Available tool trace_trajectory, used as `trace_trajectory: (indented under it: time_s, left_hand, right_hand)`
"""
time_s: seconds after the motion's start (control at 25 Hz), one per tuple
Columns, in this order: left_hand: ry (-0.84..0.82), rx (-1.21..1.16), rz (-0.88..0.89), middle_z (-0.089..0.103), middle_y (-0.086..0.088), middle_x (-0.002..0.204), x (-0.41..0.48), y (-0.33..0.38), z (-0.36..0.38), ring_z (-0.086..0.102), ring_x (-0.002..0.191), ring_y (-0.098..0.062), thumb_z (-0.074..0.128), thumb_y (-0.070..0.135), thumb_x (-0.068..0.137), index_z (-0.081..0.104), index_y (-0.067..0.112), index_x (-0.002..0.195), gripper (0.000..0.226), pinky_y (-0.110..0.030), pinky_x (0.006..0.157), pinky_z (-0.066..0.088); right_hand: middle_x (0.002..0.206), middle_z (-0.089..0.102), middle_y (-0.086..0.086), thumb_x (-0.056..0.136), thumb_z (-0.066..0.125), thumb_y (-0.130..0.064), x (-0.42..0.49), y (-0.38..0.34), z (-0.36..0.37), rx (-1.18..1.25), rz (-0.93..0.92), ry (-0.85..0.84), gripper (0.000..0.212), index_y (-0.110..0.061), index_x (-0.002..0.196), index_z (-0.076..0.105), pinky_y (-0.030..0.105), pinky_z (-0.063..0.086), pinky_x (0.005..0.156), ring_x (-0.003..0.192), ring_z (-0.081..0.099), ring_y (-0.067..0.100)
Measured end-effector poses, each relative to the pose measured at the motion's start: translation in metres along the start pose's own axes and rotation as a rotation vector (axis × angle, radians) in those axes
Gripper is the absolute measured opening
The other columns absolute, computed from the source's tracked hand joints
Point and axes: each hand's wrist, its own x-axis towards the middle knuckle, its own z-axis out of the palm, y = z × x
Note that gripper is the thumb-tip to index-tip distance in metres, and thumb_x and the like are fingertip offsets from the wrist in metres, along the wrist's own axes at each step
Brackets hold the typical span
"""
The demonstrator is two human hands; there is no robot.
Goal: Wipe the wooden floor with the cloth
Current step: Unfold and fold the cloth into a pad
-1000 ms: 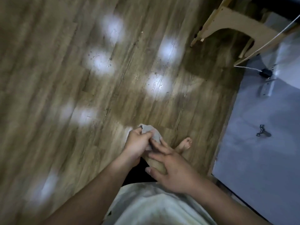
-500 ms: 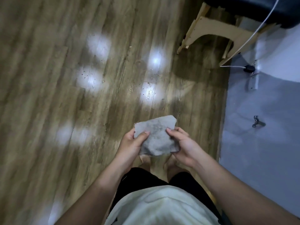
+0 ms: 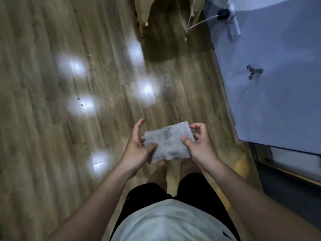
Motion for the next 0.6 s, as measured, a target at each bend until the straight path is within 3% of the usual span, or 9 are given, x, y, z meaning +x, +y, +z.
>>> trace_trajectory:
  time_s: [0.08,0.16,0.24,0.32,0.48,0.6]
  left_hand:
    - [-0.061,0.144,0.039,0.069,0.007,0.108,0.007,0.005,0.023,0.065,0.098,-0.010,0.060,-0.009,0.091,0.057,0.028,0.128,0.052,-0.015,0.074,0.052]
    - [-0.096,0.198,0.028,0.066,0.013,0.105,0.016,0.012,0.054,0.065,0.089,-0.001,0.060,-0.009,0.091,0.064,0.020,0.121,0.042,-0.010,0.073,0.049]
    - [-0.121,0.191,-0.014,0.064,0.011,0.104,0.020,0.021,0.083,0.065,0.076,0.009,0.061,-0.008,0.092,0.062,0.016,0.127,0.043,-0.008,0.068,0.049]
    - [-0.146,0.201,-0.018,0.064,0.008,0.113,0.023,0.029,0.107,0.064,0.082,0.013,0.064,-0.007,0.090,0.057,0.014,0.135,0.050,-0.008,0.074,0.049]
    - [-0.195,0.240,0.017,0.054,0.006,0.135,0.029,0.044,0.141,0.060,0.112,-0.004,0.075,-0.003,0.082,0.046,0.017,0.146,0.073,-0.022,0.094,0.052]
    - [-0.157,0.263,0.062,0.053,0.002,0.139,0.034,0.063,0.161,0.060,0.110,-0.014,0.077,0.001,0.075,0.045,0.020,0.148,0.082,-0.032,0.087,0.053]
  right_hand:
    - [0.098,0.069,0.012,0.084,0.073,-0.016,0.002,0.009,-0.026,-0.026,0.022,0.015,0.046,-0.045,0.108,0.046,0.052,0.058,0.081,0.088,0.070,0.025]
    - [0.109,0.067,0.007,0.086,0.072,-0.019,0.009,0.012,-0.057,-0.017,0.033,0.014,0.046,-0.049,0.113,0.051,0.048,0.057,0.088,0.099,0.069,0.021]
    - [0.113,0.067,-0.001,0.090,0.068,-0.011,0.012,0.014,-0.088,0.020,0.030,-0.019,0.035,-0.040,0.109,0.061,0.046,0.055,0.094,0.106,0.067,0.018]
    - [0.114,0.068,-0.002,0.092,0.064,-0.002,0.014,0.012,-0.116,0.041,0.028,-0.051,0.031,-0.027,0.109,0.065,0.043,0.053,0.098,0.105,0.066,0.016]
    - [0.119,0.063,-0.002,0.091,0.062,0.005,0.032,0.000,-0.156,0.062,0.041,-0.115,0.045,-0.016,0.130,0.058,0.026,0.054,0.095,0.100,0.063,0.003]
    - [0.126,0.061,-0.002,0.089,0.066,0.002,0.047,-0.013,-0.175,0.005,-0.017,-0.121,0.057,-0.023,0.138,0.052,0.028,0.050,0.100,0.113,0.059,0.001]
